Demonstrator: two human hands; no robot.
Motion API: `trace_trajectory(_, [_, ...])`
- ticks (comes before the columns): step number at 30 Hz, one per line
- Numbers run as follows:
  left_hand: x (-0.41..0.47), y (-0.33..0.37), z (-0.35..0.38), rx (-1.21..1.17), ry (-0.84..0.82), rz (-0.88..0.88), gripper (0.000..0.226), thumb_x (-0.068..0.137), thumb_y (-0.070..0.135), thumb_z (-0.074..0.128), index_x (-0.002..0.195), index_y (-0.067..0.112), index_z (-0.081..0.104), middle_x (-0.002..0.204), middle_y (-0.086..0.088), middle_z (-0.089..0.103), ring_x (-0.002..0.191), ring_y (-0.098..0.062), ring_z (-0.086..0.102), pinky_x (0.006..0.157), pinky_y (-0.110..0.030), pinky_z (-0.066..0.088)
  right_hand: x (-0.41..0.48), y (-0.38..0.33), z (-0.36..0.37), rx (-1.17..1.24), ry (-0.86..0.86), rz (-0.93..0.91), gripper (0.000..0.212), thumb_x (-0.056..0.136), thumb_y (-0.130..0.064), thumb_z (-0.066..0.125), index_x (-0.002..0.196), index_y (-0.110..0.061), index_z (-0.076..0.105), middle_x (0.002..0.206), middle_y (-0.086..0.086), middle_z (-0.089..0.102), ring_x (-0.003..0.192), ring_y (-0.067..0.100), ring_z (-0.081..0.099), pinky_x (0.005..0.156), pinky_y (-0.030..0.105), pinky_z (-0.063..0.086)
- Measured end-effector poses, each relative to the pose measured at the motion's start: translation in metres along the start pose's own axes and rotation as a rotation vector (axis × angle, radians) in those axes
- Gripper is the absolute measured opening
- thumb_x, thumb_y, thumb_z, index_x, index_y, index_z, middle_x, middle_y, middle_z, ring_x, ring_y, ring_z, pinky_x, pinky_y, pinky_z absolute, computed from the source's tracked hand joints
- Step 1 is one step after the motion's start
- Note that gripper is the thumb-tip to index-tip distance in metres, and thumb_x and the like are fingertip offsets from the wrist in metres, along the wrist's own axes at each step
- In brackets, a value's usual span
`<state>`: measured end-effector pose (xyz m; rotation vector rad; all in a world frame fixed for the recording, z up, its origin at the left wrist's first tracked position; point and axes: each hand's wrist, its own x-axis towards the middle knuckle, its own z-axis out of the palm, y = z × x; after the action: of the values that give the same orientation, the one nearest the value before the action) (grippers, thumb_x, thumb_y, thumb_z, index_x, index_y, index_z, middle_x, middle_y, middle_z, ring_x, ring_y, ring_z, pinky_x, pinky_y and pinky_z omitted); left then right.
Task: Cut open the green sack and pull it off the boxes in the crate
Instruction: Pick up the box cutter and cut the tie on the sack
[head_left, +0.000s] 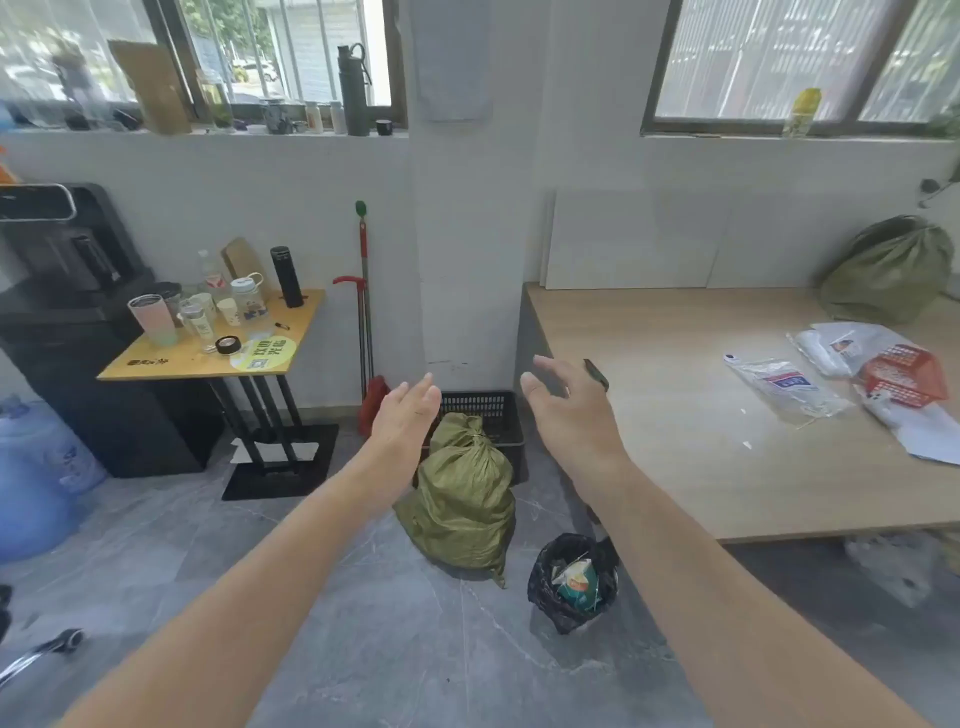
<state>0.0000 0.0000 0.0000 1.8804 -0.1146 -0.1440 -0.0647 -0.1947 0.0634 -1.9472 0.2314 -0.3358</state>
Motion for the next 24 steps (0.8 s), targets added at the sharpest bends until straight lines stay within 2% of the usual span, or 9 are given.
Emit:
trace_trajectory(4, [0.027,-0.001,-0.014,-0.004,0.007,-0.1,0.06,0.107,0.057,0.033,0.161,0.032,0.03,0.172,0.002,0.016,0.158,-0.019,0.014,0.129,-0.048,0.01,0.011,-0.005,0.022,-0.005,0.032,0.03,0.041,0.103,-0.035,0.058,0.142,-0.025,0.059,0.147,-0.008,0.056,0.088,-0.008,0.051,0.088,0.015,0.037])
trace_trajectory(7, [0.041,-0.01,-0.016,-0.001,-0.079,-0.034,0.061,0.106,0.061,0.026,0.161,0.035,0.027,0.172,0.005,0.014,0.158,-0.016,0.011,0.128,-0.047,0.008,0.023,-0.005,0.033,-0.007,0.056,0.058,0.039,0.104,-0.033,0.058,0.141,-0.024,0.061,0.143,-0.009,0.059,0.087,-0.011,0.053,0.088,0.014,0.038])
trace_trajectory(8, [0.047,-0.013,-0.016,0.003,-0.11,-0.027,0.066,0.103,0.067,0.025,0.162,0.036,0.026,0.171,0.007,0.014,0.158,-0.015,0.01,0.129,-0.047,0.007,0.029,-0.004,0.034,-0.002,0.058,0.059,0.039,0.104,-0.032,0.058,0.141,-0.023,0.061,0.141,-0.009,0.06,0.087,-0.013,0.054,0.086,0.011,0.038])
trace_trajectory(10, [0.061,-0.015,-0.014,0.018,-0.123,-0.035,0.085,0.088,0.08,0.025,0.161,0.038,0.025,0.17,0.011,0.017,0.158,-0.012,0.011,0.129,-0.049,0.008,0.042,0.0,0.035,-0.014,0.064,0.071,0.038,0.104,-0.031,0.057,0.141,-0.023,0.061,0.131,-0.013,0.063,0.078,-0.026,0.053,0.072,-0.001,0.036])
trace_trajectory(12, [0.078,-0.016,-0.009,0.019,-0.116,-0.042,0.094,0.079,0.085,0.028,0.161,0.037,0.029,0.17,0.01,0.022,0.158,-0.011,0.015,0.129,-0.049,0.011,0.059,0.007,0.035,-0.03,0.07,0.097,0.036,0.104,-0.032,0.057,0.139,-0.025,0.062,0.124,-0.016,0.063,0.076,-0.029,0.05,0.066,-0.002,0.036])
trace_trajectory(16, [0.112,-0.01,0.012,0.018,-0.157,-0.048,0.098,0.076,0.087,0.029,0.16,0.037,0.03,0.169,0.013,0.023,0.156,-0.007,0.015,0.13,-0.045,0.01,0.1,0.025,0.026,-0.025,0.066,0.13,0.035,0.105,-0.033,0.055,0.139,-0.026,0.062,0.116,-0.021,0.057,0.084,-0.021,0.047,0.072,0.002,0.033])
trace_trajectory(19, [0.142,0.004,0.04,0.014,-0.145,-0.062,0.098,0.075,0.084,0.03,0.16,0.036,0.031,0.168,0.014,0.025,0.153,-0.003,0.018,0.129,-0.042,0.011,0.14,0.044,0.012,-0.025,0.063,0.144,0.035,0.105,-0.031,0.056,0.138,-0.025,0.062,0.118,-0.018,0.058,0.086,-0.017,0.05,0.082,0.013,0.038])
trace_trajectory(21, [0.163,0.014,0.064,0.021,-0.162,-0.047,0.099,0.075,0.084,0.028,0.161,0.035,0.028,0.169,0.014,0.022,0.156,-0.006,0.015,0.13,-0.044,0.01,0.169,0.061,-0.002,-0.013,0.063,0.152,0.034,0.105,-0.03,0.055,0.138,-0.024,0.062,0.121,-0.017,0.059,0.092,-0.007,0.057,0.089,0.018,0.043])
trace_trajectory(24, [0.191,0.028,0.102,0.021,-0.204,-0.041,0.095,0.08,0.084,0.025,0.162,0.036,0.024,0.171,0.014,0.016,0.157,-0.007,0.012,0.13,-0.048,0.01,0.212,0.087,-0.024,-0.03,0.066,0.177,0.034,0.105,-0.026,0.053,0.138,-0.023,0.062,0.123,-0.018,0.053,0.105,0.0,0.05,0.094,0.02,0.04])
